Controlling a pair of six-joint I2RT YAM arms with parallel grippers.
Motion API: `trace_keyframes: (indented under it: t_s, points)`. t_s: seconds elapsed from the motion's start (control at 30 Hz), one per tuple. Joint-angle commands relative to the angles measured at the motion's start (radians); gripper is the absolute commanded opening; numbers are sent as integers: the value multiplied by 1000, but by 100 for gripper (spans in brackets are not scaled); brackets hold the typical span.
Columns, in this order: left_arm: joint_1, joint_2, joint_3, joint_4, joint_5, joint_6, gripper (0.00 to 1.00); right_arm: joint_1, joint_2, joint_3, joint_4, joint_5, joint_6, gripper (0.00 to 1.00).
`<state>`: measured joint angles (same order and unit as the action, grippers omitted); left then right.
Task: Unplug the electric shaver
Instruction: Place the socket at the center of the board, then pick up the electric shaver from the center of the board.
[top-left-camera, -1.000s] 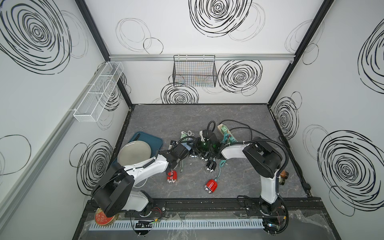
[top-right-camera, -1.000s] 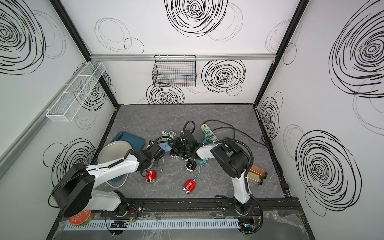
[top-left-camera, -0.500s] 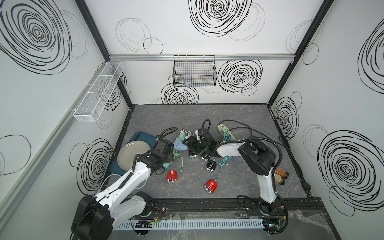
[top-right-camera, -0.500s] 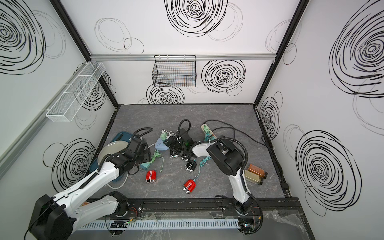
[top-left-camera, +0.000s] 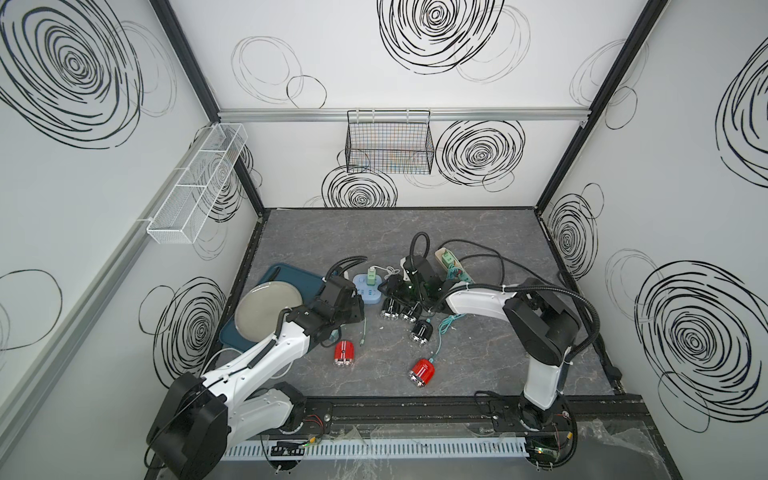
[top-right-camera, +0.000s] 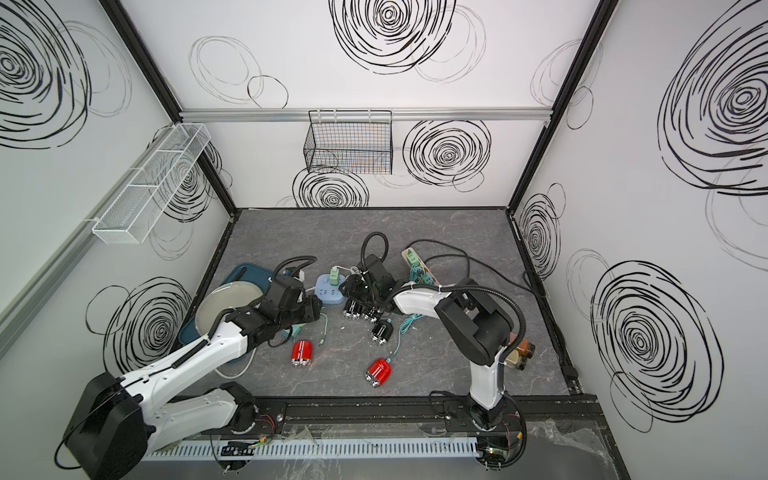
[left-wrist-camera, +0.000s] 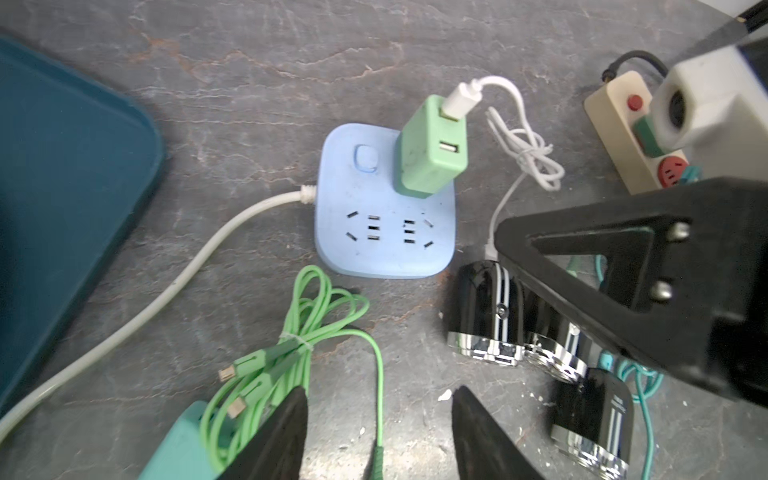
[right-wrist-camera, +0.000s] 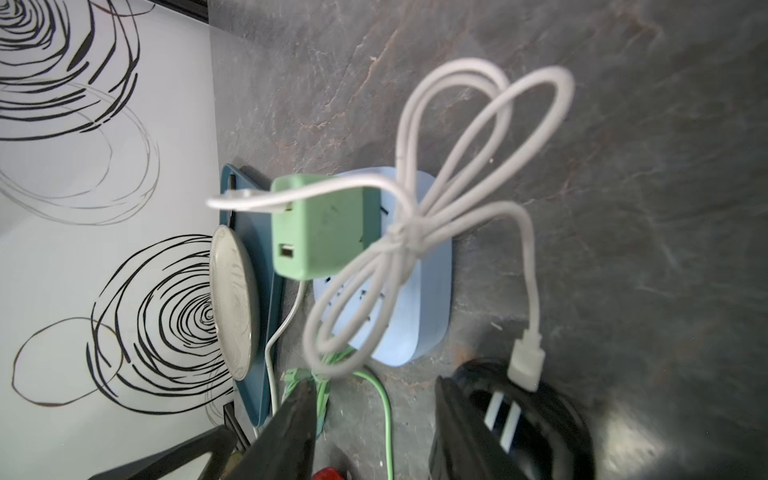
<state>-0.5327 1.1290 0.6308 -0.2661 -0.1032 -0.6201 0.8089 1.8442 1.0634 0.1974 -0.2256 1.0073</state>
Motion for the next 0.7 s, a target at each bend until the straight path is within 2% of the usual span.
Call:
trace_keyframes:
  t_s: [0.0,0.07,0.17,0.4,0.67]
  points:
    - [-39,20,-21,142,45,-20,59,-19,-87,-27,-118,16,-131,46]
    - [-92,43,-12,184,46,12,61,-44,-124,-61,-124,-20,-168,45]
    - [-182,128,50,165,-23,91,63,-67,-189,-101,-169,-19,-225,45]
    - [-223,375,234,63,-87,77,65,-125,-374,-242,-219,-21,-278,45]
    - [-284,607,445,-80,-177,101,66,-188,-534,-375,-235,-25,-269,45]
